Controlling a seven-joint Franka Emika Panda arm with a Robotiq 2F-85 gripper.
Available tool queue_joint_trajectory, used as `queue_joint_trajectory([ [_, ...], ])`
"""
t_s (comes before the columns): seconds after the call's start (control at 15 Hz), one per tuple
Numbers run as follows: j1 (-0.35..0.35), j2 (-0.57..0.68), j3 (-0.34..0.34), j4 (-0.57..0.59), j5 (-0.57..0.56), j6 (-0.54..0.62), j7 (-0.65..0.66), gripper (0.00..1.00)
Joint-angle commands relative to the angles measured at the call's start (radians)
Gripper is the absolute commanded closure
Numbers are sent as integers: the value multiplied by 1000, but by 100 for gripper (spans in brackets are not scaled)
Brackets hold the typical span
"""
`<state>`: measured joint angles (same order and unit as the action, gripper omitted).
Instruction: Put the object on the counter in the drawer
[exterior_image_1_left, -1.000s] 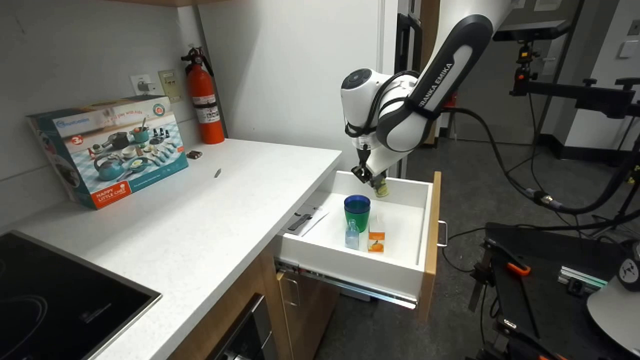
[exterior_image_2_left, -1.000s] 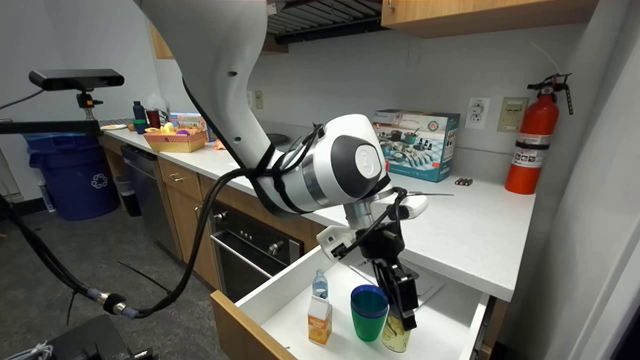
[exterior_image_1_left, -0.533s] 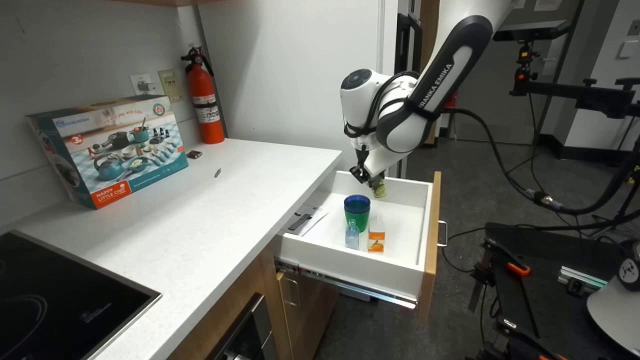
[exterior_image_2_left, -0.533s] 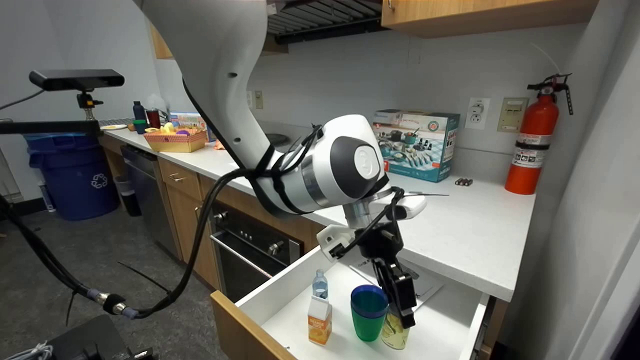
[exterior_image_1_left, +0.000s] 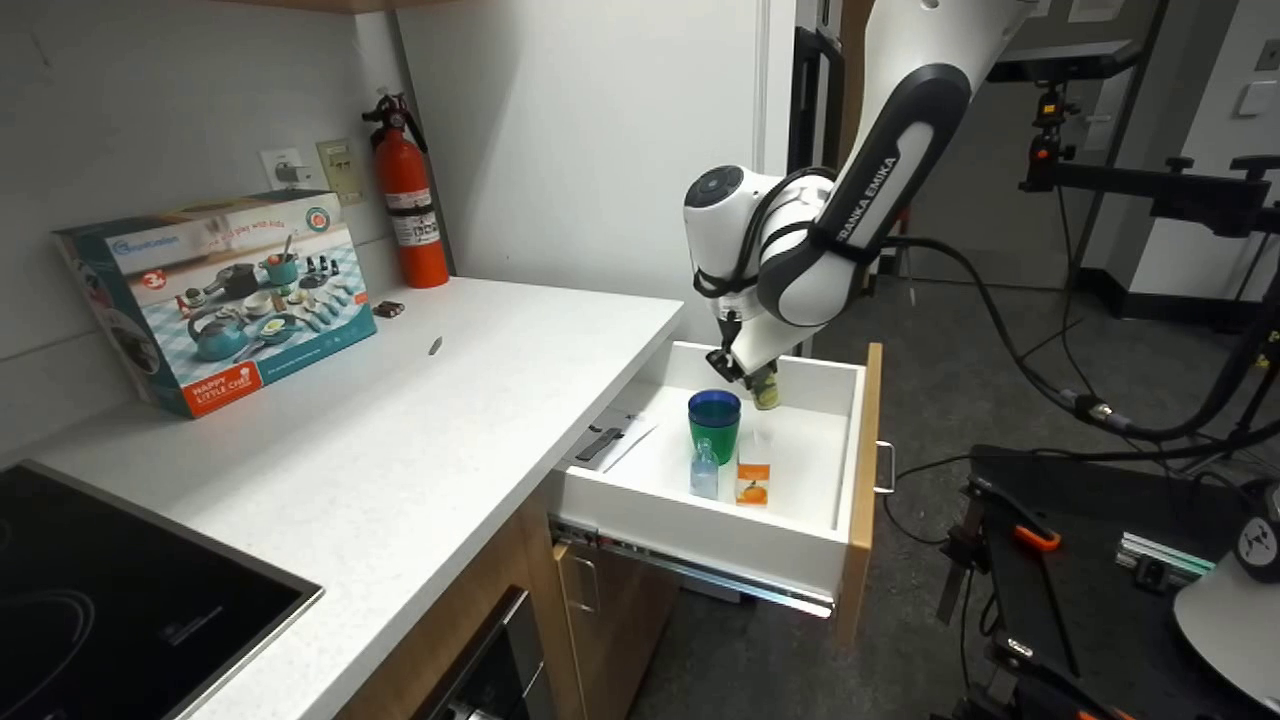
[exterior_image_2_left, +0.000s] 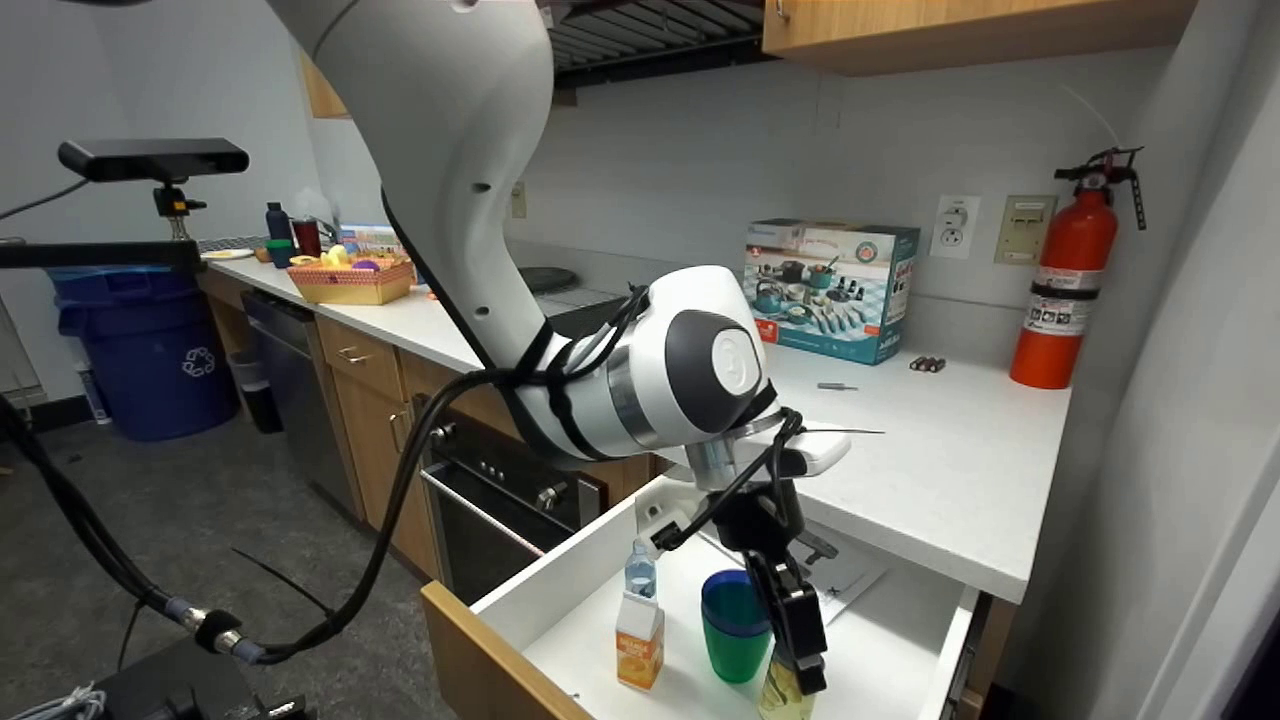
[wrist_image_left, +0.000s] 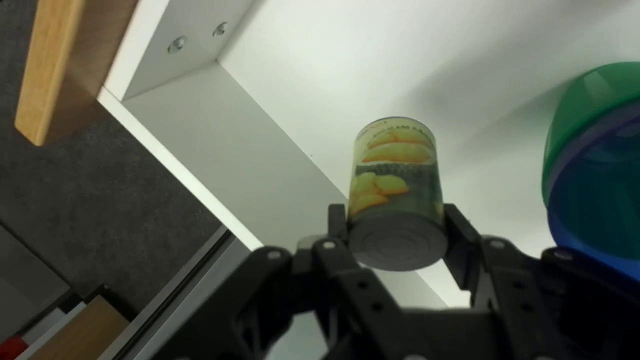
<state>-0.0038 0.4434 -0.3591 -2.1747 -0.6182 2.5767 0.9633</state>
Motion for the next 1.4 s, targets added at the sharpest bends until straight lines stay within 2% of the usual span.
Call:
queue_joint_trajectory([
  [0.0, 18, 31, -29, 4, -43, 29, 46, 77],
  [0.6, 24, 63, -39, 13, -60, 19, 73, 77],
  [0.67, 23, 65, -37, 13, -57, 17, 74, 70],
  [0.73, 21, 66, -36, 13, -55, 17, 75, 27],
  [0.87, 21, 68, -36, 14, -54, 15, 77, 21],
  [1.07, 22, 73, -36, 14, -53, 12, 79, 0],
  [1.33, 9, 61, -22, 11, -28, 0, 48, 0],
])
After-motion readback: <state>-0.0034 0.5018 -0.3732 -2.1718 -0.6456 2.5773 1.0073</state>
